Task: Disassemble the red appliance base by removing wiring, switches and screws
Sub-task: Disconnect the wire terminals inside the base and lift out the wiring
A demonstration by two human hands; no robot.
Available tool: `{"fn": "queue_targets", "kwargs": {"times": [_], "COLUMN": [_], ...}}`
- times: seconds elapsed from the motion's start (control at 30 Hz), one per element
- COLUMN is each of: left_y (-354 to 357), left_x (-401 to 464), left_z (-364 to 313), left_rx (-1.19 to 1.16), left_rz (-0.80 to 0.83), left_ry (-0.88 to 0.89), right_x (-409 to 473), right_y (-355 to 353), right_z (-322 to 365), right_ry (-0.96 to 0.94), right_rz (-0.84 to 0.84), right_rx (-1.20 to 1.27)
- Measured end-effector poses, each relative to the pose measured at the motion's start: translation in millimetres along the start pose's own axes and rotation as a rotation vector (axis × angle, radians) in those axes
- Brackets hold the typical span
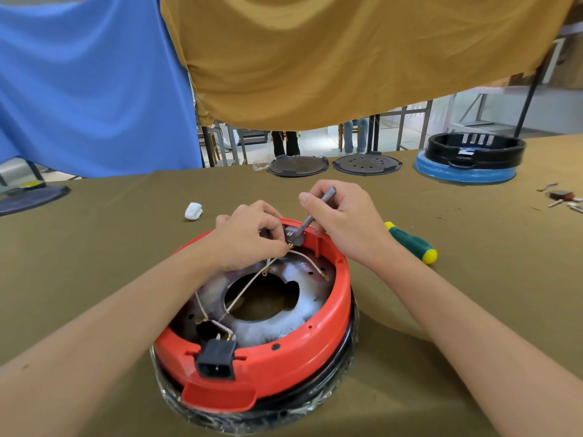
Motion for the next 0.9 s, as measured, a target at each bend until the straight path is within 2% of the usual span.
{"fn": "queue_targets", "kwargs": {"times": [0.17,0.27,0.43,0.57,0.9], "left_y": [1,2,4,4,-8], "left_x": [1,1,-1,-5,-3], "left_z": [1,6,0,-8,-15], "left_rx": [-0.016,-0.046,-0.157,-0.458,-1.082], "left_rz": [0.017,0.049,0.126,0.189,0.092], "left_ry": [0.018,0.020,0.086,0.142,0.132], "right_x": [0,3,5,4,2], "right_y": [0,-3,-14,-14,1], "right_z": [3,0,-3,-8,-7], "right_ry": [-0.033,0.027,0.120,0.200,0.265], "right_rz": [0.017,0.012,-0.102,-0.094,0.076], "right_rx": [-0.051,0.101,0.376,0.567,0.889]}}
Point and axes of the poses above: each hand's wrist, its own x-axis towards the middle knuckle, its own y-axis out of the palm, z = x × y, the point moved 6 cm from there along x, towards the middle knuckle, and after that the axes turned 6 degrees about -x, right-handed, at the moved point
